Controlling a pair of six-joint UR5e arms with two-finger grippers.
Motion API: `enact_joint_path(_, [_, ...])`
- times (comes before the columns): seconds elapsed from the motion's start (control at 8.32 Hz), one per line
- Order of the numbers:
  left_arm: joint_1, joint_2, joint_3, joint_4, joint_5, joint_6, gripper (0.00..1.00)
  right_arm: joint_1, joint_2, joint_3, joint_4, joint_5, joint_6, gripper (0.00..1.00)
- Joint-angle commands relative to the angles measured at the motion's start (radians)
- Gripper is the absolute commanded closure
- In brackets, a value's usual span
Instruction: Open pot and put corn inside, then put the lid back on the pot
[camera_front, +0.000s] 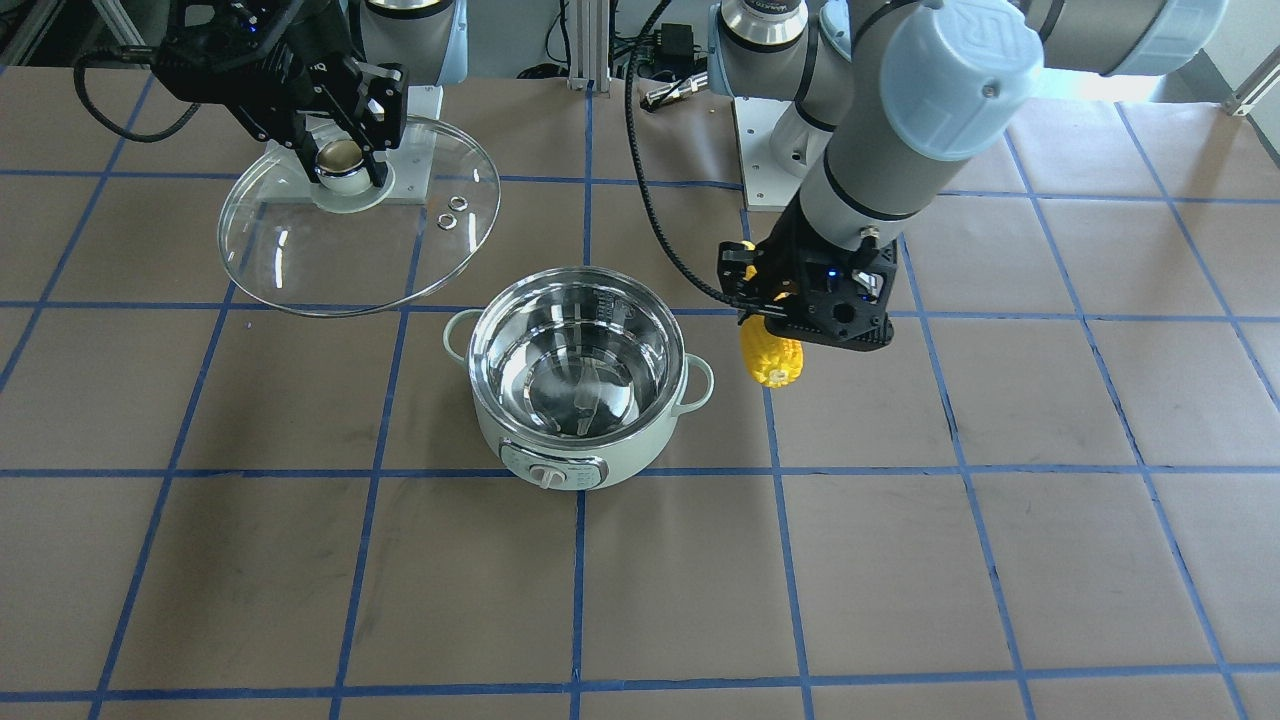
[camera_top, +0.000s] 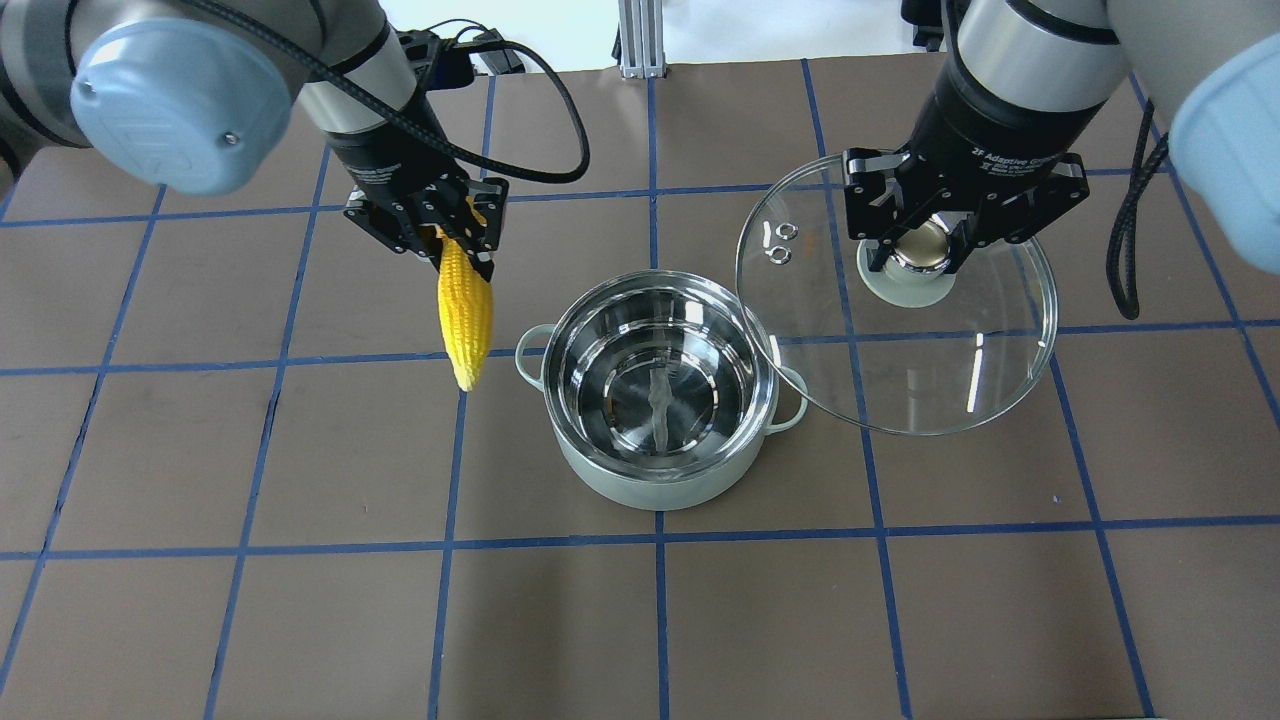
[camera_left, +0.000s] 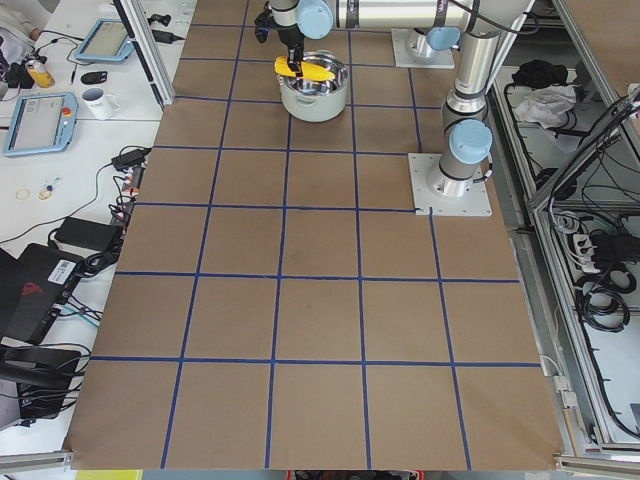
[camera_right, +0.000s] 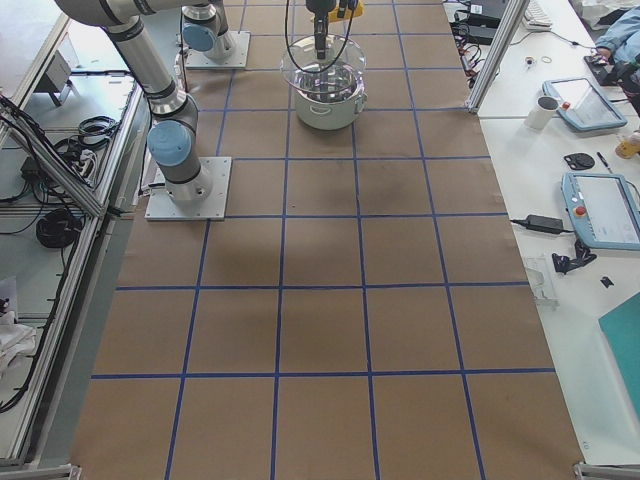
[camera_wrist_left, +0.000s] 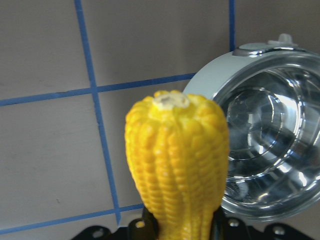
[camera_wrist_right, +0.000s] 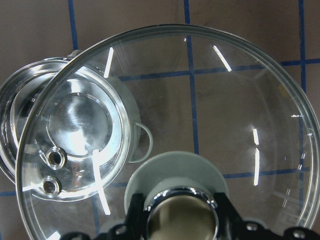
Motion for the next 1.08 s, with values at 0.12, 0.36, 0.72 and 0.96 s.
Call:
enact_joint_path(0.12, [-0.129,-0.067,0.0,0.027,-0.114,-0.043,1.0,-0.002,-0.003,-0.002,0.004,-0.009,0.001,1.0])
enact_joint_path(0.36, [-0.177,-0.125,-0.003,0.129,-0.117,-0.058,1.0,-0.002,-0.004,-0.004,0.004,-0.012,0.001,1.0])
enact_joint_path(0.72, [-0.206,-0.162,-0.011,0.132,-0.114,-0.072,1.0,-0.002,-0.004,-0.005,0.002,-0.012,0.001,1.0])
enact_joint_path(0.96, [-0.209,-0.181,-0.019,0.157,-0.114,-0.074,0.76,-0.004,-0.003,-0.005,0.001,-0.014,-0.005,1.0])
